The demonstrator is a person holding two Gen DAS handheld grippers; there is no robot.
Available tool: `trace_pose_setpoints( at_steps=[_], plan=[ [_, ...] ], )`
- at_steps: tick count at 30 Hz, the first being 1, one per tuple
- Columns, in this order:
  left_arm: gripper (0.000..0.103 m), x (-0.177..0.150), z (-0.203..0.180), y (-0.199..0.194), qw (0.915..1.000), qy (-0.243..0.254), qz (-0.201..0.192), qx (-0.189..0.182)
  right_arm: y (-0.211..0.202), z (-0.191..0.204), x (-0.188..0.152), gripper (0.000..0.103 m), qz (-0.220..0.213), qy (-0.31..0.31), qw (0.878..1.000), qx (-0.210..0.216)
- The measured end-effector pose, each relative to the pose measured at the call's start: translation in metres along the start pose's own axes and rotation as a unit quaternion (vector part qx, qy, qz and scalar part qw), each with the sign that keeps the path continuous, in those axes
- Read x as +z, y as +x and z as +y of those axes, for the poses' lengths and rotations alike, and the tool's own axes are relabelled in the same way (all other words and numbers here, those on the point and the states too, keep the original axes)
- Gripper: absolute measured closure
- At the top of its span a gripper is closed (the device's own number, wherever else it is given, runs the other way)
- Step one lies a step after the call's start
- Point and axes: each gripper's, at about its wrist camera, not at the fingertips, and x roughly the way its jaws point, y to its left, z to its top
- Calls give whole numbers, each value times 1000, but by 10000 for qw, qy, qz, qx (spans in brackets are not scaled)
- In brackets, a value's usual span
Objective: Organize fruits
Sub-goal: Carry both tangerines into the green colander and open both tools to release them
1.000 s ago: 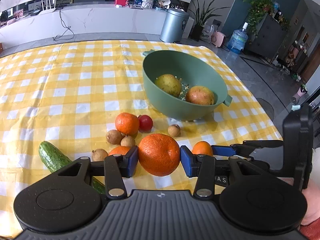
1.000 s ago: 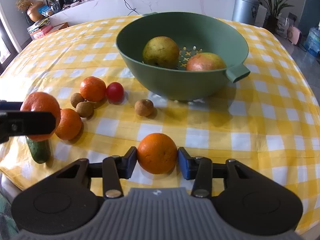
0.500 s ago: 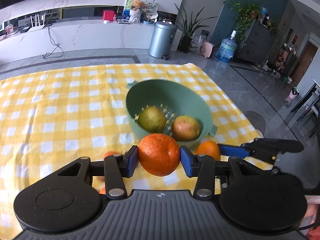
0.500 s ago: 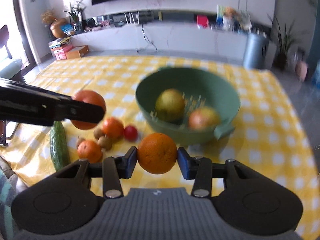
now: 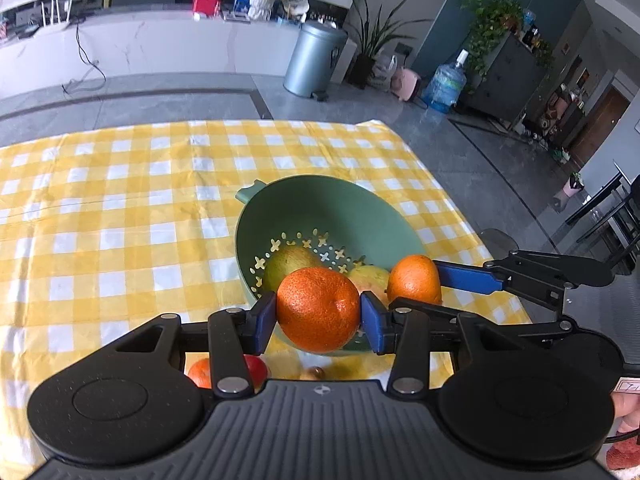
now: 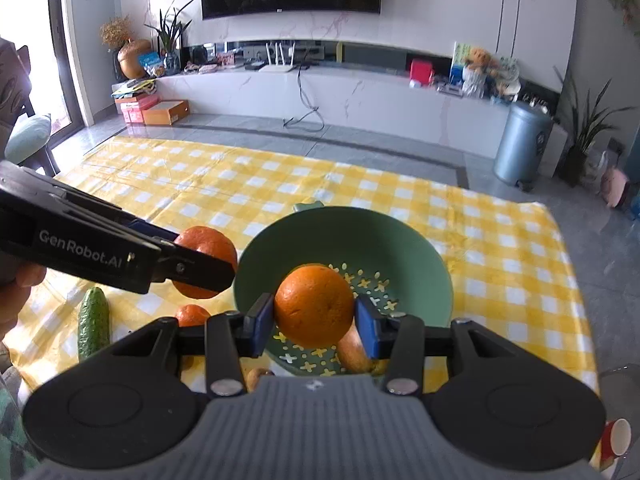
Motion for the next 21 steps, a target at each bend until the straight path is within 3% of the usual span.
trace_pose_setpoints(
  at_steps=[7, 21],
  plan=[
    [52, 18, 13, 31, 9996, -124, 226, -75, 36, -12, 8, 62, 298, 43, 9995, 65],
    [52, 47, 9, 87, 9987, 138, 303, 376, 95, -46, 17, 62, 591, 302, 9975, -241]
  ],
)
